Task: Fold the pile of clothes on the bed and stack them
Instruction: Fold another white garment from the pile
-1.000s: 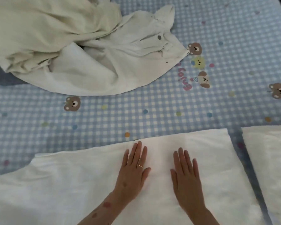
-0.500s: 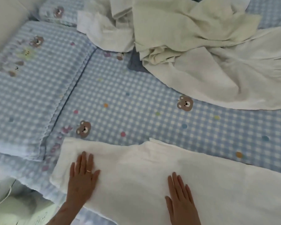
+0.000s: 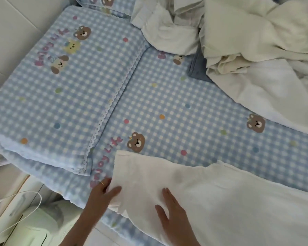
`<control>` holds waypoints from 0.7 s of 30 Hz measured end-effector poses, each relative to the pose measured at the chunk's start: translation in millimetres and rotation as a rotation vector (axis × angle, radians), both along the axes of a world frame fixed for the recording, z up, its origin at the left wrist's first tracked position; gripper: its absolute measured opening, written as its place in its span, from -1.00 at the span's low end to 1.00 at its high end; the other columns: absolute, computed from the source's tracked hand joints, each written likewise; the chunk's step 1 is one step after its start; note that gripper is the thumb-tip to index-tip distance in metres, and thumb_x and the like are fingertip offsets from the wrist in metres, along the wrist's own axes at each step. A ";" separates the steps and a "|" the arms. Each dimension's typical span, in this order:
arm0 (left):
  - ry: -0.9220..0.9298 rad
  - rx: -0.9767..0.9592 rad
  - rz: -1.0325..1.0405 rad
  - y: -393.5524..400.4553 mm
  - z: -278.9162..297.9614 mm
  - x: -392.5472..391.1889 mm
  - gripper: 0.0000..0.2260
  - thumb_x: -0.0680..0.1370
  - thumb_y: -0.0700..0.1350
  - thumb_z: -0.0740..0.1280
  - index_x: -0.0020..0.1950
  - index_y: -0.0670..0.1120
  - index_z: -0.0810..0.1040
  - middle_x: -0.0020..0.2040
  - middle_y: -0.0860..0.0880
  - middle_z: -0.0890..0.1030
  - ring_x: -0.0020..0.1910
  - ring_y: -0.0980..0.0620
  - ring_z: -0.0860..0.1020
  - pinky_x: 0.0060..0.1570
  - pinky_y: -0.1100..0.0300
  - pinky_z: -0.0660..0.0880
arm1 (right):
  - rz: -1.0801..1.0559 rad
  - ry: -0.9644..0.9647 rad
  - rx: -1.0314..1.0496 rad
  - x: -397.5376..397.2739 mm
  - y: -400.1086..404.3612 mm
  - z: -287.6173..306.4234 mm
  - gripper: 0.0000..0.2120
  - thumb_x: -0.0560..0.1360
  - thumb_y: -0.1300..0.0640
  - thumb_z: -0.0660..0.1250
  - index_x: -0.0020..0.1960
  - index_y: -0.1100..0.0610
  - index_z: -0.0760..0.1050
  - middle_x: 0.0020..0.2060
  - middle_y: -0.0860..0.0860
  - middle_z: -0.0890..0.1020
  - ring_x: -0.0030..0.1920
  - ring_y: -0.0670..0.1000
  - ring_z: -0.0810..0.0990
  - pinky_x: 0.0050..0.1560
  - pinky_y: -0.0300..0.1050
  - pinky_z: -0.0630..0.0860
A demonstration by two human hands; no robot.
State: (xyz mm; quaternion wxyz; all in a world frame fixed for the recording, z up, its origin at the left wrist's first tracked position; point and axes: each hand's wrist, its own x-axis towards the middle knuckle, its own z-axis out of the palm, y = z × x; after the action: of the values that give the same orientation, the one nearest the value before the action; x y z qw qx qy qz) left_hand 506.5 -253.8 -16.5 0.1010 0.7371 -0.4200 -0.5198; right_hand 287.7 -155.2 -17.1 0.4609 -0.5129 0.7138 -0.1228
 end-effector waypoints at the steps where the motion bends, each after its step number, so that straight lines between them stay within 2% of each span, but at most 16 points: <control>1: 0.029 -0.036 0.016 4.9 10.4 -8.9 -0.81 0.43 -0.32 0.42 -0.06 -0.06 0.62 -0.19 -0.01 0.70 -0.20 0.02 0.65 -0.26 0.33 0.53 | -0.081 -0.059 0.005 10.3 -6.0 7.3 -0.39 0.48 0.01 0.38 0.45 0.16 0.28 0.40 -0.03 0.39 0.34 -0.16 0.41 0.26 -0.53 0.23; 2: 0.062 -0.068 0.026 10.8 22.2 -18.6 -0.81 0.44 -0.34 0.41 -0.07 -0.07 0.62 -0.20 -0.02 0.70 -0.21 -0.01 0.65 -0.25 0.31 0.55 | -0.147 -0.115 0.048 20.1 -13.4 16.7 -0.46 0.51 0.00 0.34 0.43 0.09 0.31 0.36 -0.08 0.42 0.33 -0.17 0.41 0.23 -0.55 0.26; 4: 0.150 -0.117 0.011 25.6 44.8 -39.8 -0.80 0.45 -0.35 0.40 -0.06 -0.06 0.62 -0.19 -0.05 0.70 -0.21 -0.01 0.64 -0.20 0.25 0.56 | -0.266 -0.249 0.086 34.1 -28.7 33.6 -0.62 0.49 -0.05 0.34 0.27 0.03 0.47 0.19 -0.13 0.57 0.20 -0.17 0.52 0.00 -0.58 0.37; 6: 0.213 -0.173 -0.048 42.5 60.7 -62.6 -0.77 0.45 -0.28 0.42 -0.03 0.04 0.61 -0.11 -0.02 0.69 -0.14 0.06 0.64 -0.14 0.26 0.54 | -0.408 -0.411 0.147 38.1 -42.2 51.3 -0.67 0.43 -0.18 0.32 0.06 0.01 0.51 -0.02 -0.12 0.66 0.02 -0.19 0.60 -0.06 -0.46 0.45; 8: 0.248 -0.219 -0.105 62.0 65.7 -81.6 -0.68 0.40 -0.17 0.46 0.02 0.21 0.58 -0.04 0.11 0.66 -0.08 0.19 0.62 -0.13 0.37 0.50 | -0.532 -0.383 0.203 26.7 -47.1 63.3 -0.73 0.39 -0.19 0.35 -0.04 -0.03 0.50 -0.16 -0.11 0.66 -0.17 -0.23 0.61 -0.14 -0.38 0.50; 10: 0.243 -0.264 -0.207 81.0 65.1 -99.0 -0.49 0.36 -0.13 0.48 0.14 0.37 0.45 0.10 0.26 0.59 0.07 0.29 0.55 -0.02 0.48 0.42 | -0.603 -0.307 0.212 3.9 -43.5 65.6 -0.89 0.44 -0.04 0.34 -0.12 -0.02 0.50 -0.26 -0.09 0.64 -0.26 -0.19 0.59 -0.27 -0.39 0.46; 12: 0.167 -0.402 -0.360 99.3 58.2 -109.9 -0.41 0.30 0.01 0.50 0.27 0.30 0.38 0.25 0.24 0.47 0.22 0.32 0.42 0.13 0.50 0.34 | -0.612 -0.269 0.194 -23.7 -34.6 65.3 -0.92 0.49 0.06 0.30 -0.17 0.03 0.50 -0.29 -0.05 0.62 -0.27 -0.10 0.58 -0.36 -0.38 0.40; 13: 0.093 -0.469 -0.413 108.1 52.7 -114.7 -0.39 0.27 0.13 0.47 0.29 0.20 0.38 0.28 0.17 0.46 0.26 0.27 0.40 0.17 0.46 0.33 | -0.634 -0.267 0.186 -39.3 -28.1 65.6 -0.91 0.50 0.08 0.29 -0.16 0.05 0.51 -0.29 -0.04 0.62 -0.30 -0.06 0.58 -0.42 -0.35 0.40; 15: -0.032 -0.468 -0.448 124.0 42.3 -128.9 -0.24 0.24 0.26 0.36 0.36 -0.02 0.32 0.34 -0.02 0.41 0.25 0.10 0.39 0.19 0.31 0.35 | -0.709 -0.301 0.176 -74.6 -9.4 68.1 -0.91 0.51 0.08 0.31 -0.08 0.08 0.56 -0.28 -0.01 0.66 -0.37 -0.03 0.59 -0.52 -0.28 0.39; 17: -0.054 -0.482 -0.464 135.5 27.6 -143.1 -0.29 0.28 0.16 0.31 0.39 -0.05 0.27 0.37 -0.06 0.38 0.22 -0.02 0.41 0.13 0.18 0.41 | -0.782 -0.328 0.165 -111.6 13.2 70.4 -0.86 0.50 0.06 0.35 -0.02 0.11 0.60 -0.24 0.01 0.71 -0.29 0.01 0.67 -0.42 -0.21 0.49; 19: -0.027 -0.532 -0.456 149.8 8.9 -155.9 -0.38 0.33 -0.01 0.26 0.39 -0.01 0.27 0.42 0.11 0.30 0.22 -0.01 0.42 0.14 0.29 0.41 | -0.848 -0.345 0.172 -149.1 40.9 69.3 -0.82 0.50 0.04 0.36 -0.02 0.14 0.61 -0.23 0.03 0.72 -0.24 0.09 0.69 -0.30 -0.03 0.54; 21: -0.021 -0.532 -0.462 164.2 -4.8 -167.5 -0.35 0.32 -0.15 0.22 0.41 0.13 0.21 0.44 0.34 0.14 0.29 0.05 0.38 0.16 0.43 0.33 | -0.942 -0.368 0.189 -182.7 67.9 62.2 -0.80 0.49 0.04 0.37 -0.02 0.17 0.62 -0.19 0.13 0.71 -0.21 0.18 0.66 -0.16 0.14 0.53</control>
State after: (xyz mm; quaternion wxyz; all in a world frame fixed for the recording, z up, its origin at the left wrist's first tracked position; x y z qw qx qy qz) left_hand 339.1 -89.6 -21.3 0.1647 0.5758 -0.6975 -0.3936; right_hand 105.0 -87.2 45.1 0.5179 -0.0617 0.7825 -0.3401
